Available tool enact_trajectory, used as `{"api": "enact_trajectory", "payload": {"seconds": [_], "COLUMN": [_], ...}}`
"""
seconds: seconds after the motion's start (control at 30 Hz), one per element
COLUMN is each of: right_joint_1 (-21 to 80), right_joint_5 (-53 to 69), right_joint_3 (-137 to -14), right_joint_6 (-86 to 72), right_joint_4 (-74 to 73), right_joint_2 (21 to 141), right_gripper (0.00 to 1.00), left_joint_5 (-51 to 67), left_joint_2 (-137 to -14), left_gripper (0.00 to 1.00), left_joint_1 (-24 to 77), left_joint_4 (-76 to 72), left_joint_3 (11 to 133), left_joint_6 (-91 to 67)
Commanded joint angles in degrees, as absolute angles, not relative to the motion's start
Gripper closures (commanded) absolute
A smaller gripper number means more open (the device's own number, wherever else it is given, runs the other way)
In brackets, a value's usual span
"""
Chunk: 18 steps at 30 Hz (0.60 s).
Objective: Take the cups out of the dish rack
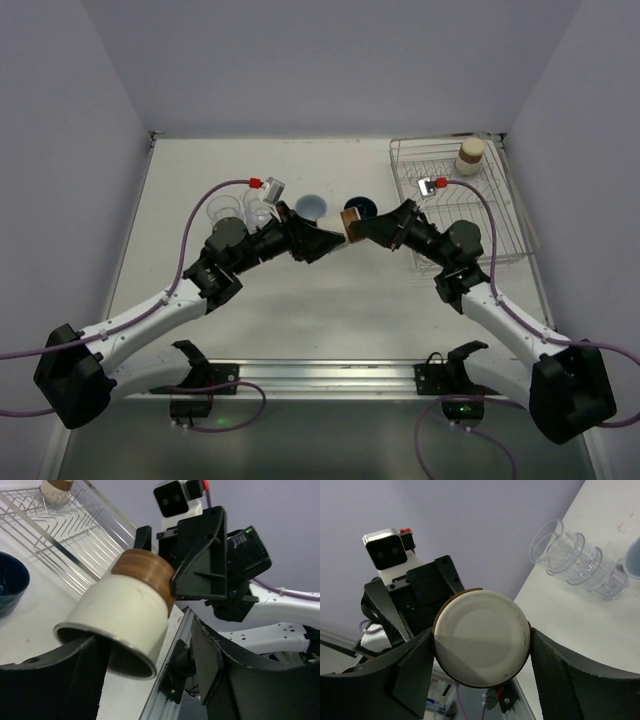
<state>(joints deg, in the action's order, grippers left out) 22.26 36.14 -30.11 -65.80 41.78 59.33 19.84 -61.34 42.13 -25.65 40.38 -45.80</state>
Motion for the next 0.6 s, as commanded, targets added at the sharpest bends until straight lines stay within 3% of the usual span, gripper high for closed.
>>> {"api": "enact_trajectory", "payload": {"seconds": [0.0,0.03,0.13,0.17,0.2,0.23,0.33,0.57], "right_joint_1": [24.16,24.69,26.28,26.28,26.28,26.37,26.37,26.37], "right_joint_5": [37.88,37.71,37.79,37.53,37.18,36.66,34.55,19.8], "right_joint_3": [-29.88,-30.14,-30.94,-30.85,-30.76,-30.76,-32.51,-41.39], "right_joint_6": [-70.4,-70.23,-70.75,-70.84,-70.58,-69.79,-64.79,-46.6], "right_joint_4": [51.59,51.77,53.17,53.35,52.83,51.69,43.27,12.59], "right_joint_2": [62.04,62.83,65.47,65.83,65.66,65.22,62.24,54.67], "right_gripper": [0.56,0.56,0.52,0.48,0.41,0.21,0.01,0.01], "left_joint_5": [17.58,17.84,18.11,17.24,16.18,14.17,10.04,-5.0], "left_joint_2": [-61.0,-61.17,-60.65,-60.12,-59.51,-58.2,-56.0,-58.96], "left_gripper": [0.42,0.47,0.83,0.99,1.0,1.0,1.0,1.0], "left_joint_1": [43.07,43.24,43.33,43.42,43.33,43.42,43.33,43.42], "left_joint_4": [-31.46,-32.25,-32.17,-31.12,-29.55,-25.09,-12.87,28.7], "left_joint_3": [41.75,41.75,42.01,42.19,42.54,43.67,47.0,62.04], "left_joint_6": [-45.53,-45.53,-44.56,-44.04,-42.55,-41.41,-35.88,-20.41]}}
